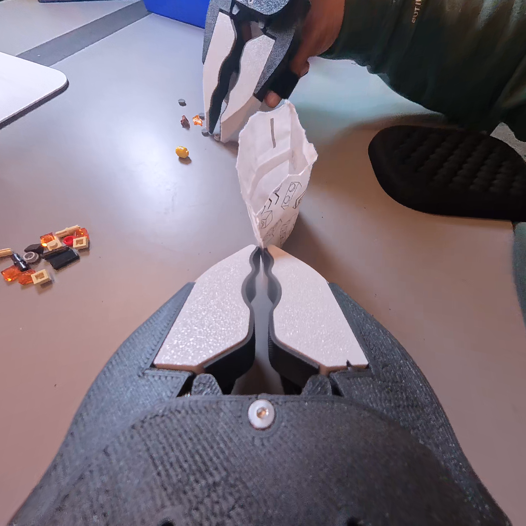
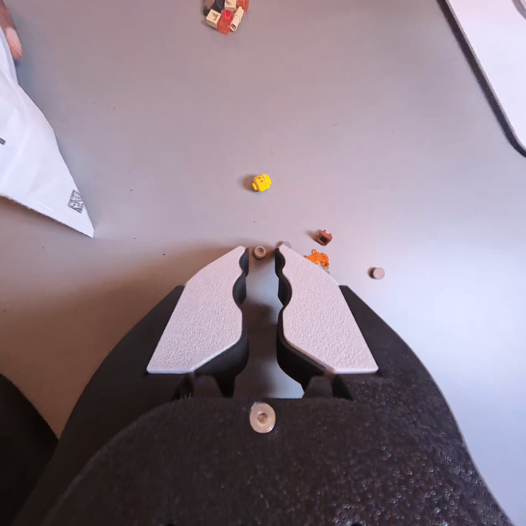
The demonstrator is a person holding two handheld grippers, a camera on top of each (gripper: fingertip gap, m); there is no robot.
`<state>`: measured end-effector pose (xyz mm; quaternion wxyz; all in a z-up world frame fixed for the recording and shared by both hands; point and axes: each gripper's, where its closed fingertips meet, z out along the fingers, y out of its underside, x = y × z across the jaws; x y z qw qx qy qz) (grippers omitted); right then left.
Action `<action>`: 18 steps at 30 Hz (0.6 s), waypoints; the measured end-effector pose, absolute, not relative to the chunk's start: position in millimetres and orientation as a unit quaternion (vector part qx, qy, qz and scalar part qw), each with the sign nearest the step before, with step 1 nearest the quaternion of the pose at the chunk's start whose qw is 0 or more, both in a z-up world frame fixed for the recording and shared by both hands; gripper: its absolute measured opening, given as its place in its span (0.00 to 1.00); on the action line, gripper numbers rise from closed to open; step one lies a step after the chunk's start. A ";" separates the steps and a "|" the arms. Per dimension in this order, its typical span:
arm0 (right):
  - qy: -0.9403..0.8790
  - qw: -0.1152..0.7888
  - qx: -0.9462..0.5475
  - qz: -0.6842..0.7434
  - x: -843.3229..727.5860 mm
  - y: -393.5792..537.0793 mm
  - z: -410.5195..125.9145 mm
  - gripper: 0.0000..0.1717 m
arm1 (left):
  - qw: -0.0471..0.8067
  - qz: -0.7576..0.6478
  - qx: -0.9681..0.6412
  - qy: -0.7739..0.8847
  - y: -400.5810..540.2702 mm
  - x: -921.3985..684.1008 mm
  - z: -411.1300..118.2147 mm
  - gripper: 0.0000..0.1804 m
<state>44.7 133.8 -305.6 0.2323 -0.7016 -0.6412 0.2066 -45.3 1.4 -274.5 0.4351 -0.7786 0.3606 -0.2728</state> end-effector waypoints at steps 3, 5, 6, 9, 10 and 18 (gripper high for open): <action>-0.654 0.223 -0.697 0.189 43.9 133.6 -306.1 0.04 | 0.438 -0.267 -0.775 0.369 0.0 -44.8 -274.4 0.01; -0.660 0.230 -0.688 0.196 40.2 127.9 -298.8 0.04 | 0.439 -0.264 -0.774 0.373 -0.8 -44.8 -274.6 0.01; -0.661 0.240 -0.680 0.207 35.7 121.8 -288.9 0.04 | 0.439 -0.263 -0.774 0.374 -1.0 -44.8 -274.7 0.01; -0.672 0.287 -0.635 0.249 15.3 90.0 -239.4 0.04 | 0.437 -0.266 -0.775 0.371 -0.7 -44.4 -274.7 0.01; -0.679 0.297 -0.616 0.267 7.7 74.5 -221.9 0.04 | 0.436 -0.268 -0.775 0.370 -0.7 -44.0 -274.8 0.01; -0.749 0.263 -0.559 0.240 -15.6 15.2 -222.6 0.11 | 0.435 -0.254 -0.772 0.388 -4.8 -43.2 -275.1 0.01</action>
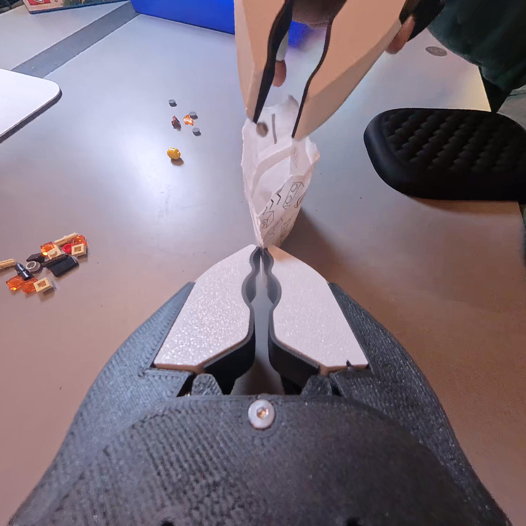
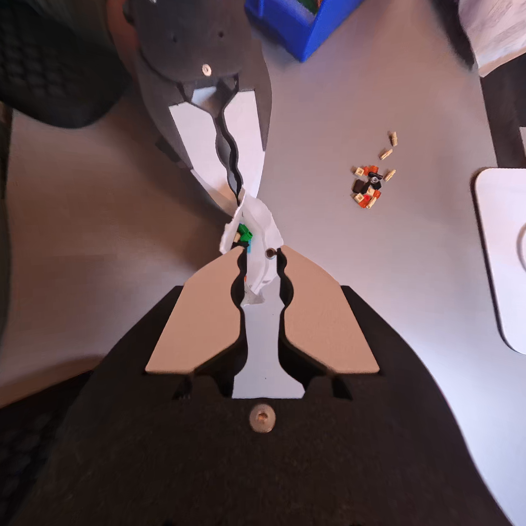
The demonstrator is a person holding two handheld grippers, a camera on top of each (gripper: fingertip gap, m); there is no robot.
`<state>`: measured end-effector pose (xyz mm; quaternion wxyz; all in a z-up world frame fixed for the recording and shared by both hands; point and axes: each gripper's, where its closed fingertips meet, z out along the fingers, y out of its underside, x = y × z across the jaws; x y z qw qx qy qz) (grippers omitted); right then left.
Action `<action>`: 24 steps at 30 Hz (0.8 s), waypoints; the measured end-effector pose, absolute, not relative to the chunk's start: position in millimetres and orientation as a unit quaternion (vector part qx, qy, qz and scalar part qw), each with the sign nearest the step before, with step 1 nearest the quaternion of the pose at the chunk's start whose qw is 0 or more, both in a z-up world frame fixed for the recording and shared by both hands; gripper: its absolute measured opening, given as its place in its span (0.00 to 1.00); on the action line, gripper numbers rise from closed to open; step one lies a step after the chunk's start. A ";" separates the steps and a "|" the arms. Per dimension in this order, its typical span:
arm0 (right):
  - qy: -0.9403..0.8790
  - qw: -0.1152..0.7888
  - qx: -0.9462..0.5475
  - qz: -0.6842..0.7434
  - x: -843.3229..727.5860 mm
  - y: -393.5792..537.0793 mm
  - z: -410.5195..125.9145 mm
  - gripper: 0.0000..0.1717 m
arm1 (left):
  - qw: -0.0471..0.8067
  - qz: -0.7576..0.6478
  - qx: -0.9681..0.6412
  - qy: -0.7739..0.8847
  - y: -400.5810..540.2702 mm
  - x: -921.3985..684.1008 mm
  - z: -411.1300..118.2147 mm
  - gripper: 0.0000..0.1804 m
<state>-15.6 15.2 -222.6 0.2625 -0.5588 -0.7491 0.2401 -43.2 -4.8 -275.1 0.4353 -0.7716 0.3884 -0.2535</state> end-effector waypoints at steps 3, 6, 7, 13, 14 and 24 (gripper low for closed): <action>-0.741 0.265 -0.561 0.256 -13.3 16.7 -220.6 0.13 | 0.434 -0.258 -0.772 0.386 -5.4 -44.6 -275.3 0.01; -0.732 0.275 -0.562 0.271 -7.2 21.6 -211.3 0.15 | 0.432 -0.262 -0.773 0.383 -4.8 -44.9 -275.4 0.01; -0.726 0.283 -0.565 0.271 -4.8 27.4 -208.4 0.15 | 0.432 -0.264 -0.773 0.382 -4.7 -45.0 -275.4 0.01; -0.662 0.291 -0.660 0.203 17.9 122.3 -240.5 0.12 | 0.431 -0.268 -0.774 0.380 -4.4 -44.7 -275.5 0.01; -0.662 0.280 -0.669 0.190 19.1 133.0 -255.0 0.12 | 0.430 -0.269 -0.774 0.379 -4.3 -44.8 -275.6 0.01; -0.689 0.228 -0.645 0.240 -13.9 118.2 -280.7 0.07 | 0.430 -0.272 -0.774 0.378 -5.1 -46.3 -275.7 0.01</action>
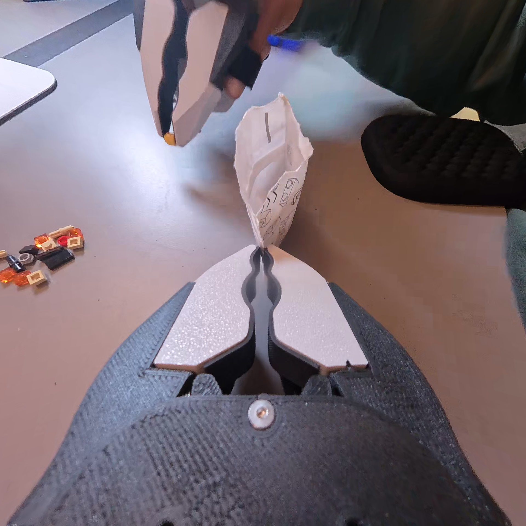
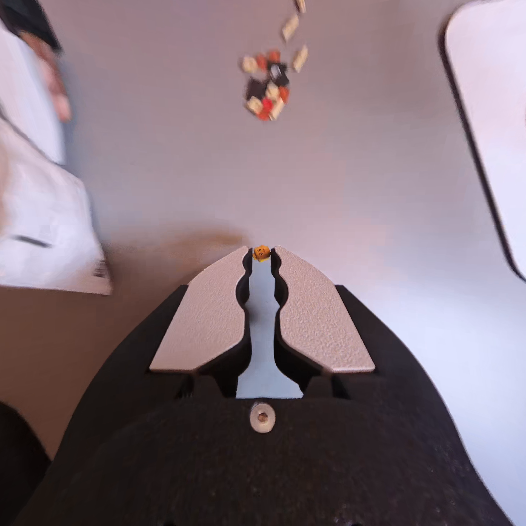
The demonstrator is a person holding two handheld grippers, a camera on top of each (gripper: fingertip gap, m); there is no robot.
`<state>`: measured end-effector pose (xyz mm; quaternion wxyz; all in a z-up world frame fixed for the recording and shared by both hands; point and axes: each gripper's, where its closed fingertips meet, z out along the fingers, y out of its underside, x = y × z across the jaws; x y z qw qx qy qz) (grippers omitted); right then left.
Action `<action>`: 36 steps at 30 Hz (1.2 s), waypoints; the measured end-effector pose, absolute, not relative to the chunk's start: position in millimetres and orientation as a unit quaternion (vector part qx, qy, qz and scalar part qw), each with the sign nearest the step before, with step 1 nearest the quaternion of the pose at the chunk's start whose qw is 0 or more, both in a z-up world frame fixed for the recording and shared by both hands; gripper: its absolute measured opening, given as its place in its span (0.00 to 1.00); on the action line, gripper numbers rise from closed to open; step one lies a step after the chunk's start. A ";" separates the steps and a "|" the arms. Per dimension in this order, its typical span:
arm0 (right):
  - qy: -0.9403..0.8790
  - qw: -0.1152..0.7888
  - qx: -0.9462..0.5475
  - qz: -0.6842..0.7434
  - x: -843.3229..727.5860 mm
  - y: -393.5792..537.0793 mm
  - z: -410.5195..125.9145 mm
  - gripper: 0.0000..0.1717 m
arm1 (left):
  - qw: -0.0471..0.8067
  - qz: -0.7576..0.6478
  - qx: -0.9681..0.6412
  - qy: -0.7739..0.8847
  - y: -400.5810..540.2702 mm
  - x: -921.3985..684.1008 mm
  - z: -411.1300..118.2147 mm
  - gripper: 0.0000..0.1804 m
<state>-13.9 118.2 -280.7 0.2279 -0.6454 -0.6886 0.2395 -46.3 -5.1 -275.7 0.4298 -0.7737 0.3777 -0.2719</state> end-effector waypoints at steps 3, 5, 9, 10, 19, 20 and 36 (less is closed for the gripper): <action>-0.697 0.257 -0.579 0.336 -27.7 73.3 -220.1 0.07 | 0.428 -0.278 -0.774 0.375 -4.7 -46.0 -275.8 0.01; -0.722 0.256 -0.530 0.364 -28.2 40.4 -193.2 0.07 | 0.426 -0.282 -0.775 0.373 -4.3 -45.6 -275.9 0.01; -0.775 0.224 -0.507 0.303 -21.4 16.6 -210.3 0.13 | 0.426 -0.279 -0.773 0.377 -5.6 -45.3 -275.6 0.01; -0.778 0.220 -0.507 0.297 -20.0 15.9 -215.9 0.15 | 0.426 -0.277 -0.773 0.380 -6.3 -45.1 -275.6 0.01; -0.715 0.276 -0.571 0.294 8.9 62.5 -201.8 0.15 | 0.427 -0.268 -0.774 0.384 -6.6 -45.9 -275.6 0.01; -0.701 0.287 -0.595 0.268 15.7 82.9 -207.9 0.14 | 0.427 -0.268 -0.773 0.384 -6.6 -45.8 -275.5 0.01; -0.673 0.232 -0.676 0.190 33.6 161.7 -295.9 0.05 | 0.427 -0.271 -0.775 0.378 -5.4 -47.4 -275.8 0.01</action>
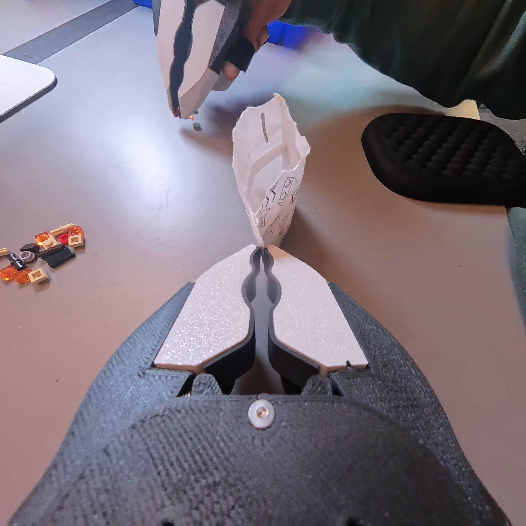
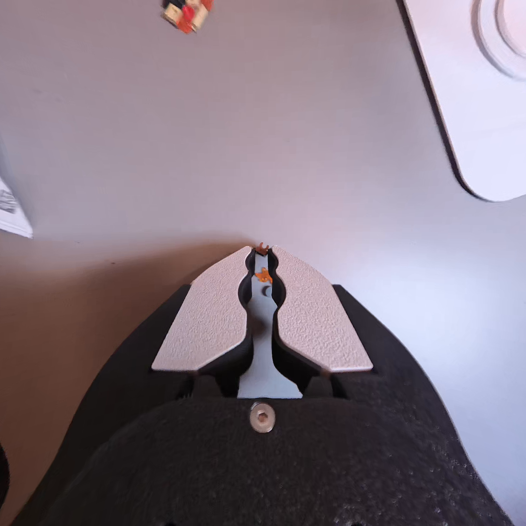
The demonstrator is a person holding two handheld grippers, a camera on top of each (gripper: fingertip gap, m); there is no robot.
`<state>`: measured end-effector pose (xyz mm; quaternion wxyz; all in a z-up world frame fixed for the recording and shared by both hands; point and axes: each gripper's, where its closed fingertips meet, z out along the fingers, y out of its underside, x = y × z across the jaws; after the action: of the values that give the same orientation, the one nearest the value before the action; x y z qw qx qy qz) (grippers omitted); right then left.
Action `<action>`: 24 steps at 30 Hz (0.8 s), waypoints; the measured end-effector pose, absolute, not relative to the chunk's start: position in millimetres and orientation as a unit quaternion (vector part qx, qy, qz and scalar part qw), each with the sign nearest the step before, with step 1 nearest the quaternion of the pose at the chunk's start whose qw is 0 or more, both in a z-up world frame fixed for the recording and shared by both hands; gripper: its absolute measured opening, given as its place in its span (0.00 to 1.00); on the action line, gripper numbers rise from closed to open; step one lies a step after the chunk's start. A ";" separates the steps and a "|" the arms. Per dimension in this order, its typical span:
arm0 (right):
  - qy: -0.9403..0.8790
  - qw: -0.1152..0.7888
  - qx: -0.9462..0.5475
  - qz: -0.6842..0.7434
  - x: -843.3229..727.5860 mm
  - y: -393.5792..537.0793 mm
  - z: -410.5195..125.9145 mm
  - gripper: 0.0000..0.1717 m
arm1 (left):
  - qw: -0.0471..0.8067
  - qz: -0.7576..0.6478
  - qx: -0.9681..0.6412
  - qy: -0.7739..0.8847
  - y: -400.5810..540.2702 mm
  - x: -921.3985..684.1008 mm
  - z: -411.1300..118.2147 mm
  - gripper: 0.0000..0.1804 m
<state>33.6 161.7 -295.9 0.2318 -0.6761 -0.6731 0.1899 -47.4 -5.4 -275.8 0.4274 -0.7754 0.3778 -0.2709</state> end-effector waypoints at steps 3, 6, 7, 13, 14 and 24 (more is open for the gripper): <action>-0.688 0.269 -0.616 0.274 10.7 118.6 -253.8 0.05 | 0.428 -0.269 -0.775 0.379 -5.2 -46.9 -275.7 0.01; -0.715 0.283 -0.535 0.349 -6.7 59.6 -209.3 0.05 | 0.427 -0.273 -0.776 0.376 -4.8 -46.5 -275.8 0.01; -0.727 0.277 -0.515 0.360 -9.4 42.7 -202.0 0.05 | 0.427 -0.273 -0.776 0.375 -4.9 -46.7 -275.8 0.01; -0.779 0.250 -0.490 0.300 -15.1 12.1 -222.6 0.11 | 0.429 -0.257 -0.775 0.386 -6.1 -46.4 -275.6 0.01; -0.777 0.250 -0.492 0.302 -14.3 12.1 -223.4 0.12 | 0.429 -0.257 -0.775 0.386 -6.4 -46.5 -275.6 0.01; -0.723 0.283 -0.520 0.357 0.6 30.3 -206.5 0.12 | 0.428 -0.268 -0.776 0.379 -5.4 -46.6 -275.7 0.01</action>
<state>0.6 30.3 -206.5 0.2826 -0.5196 -0.7232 0.3566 -46.6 -5.4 -275.7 0.4278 -0.7758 0.3789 -0.2675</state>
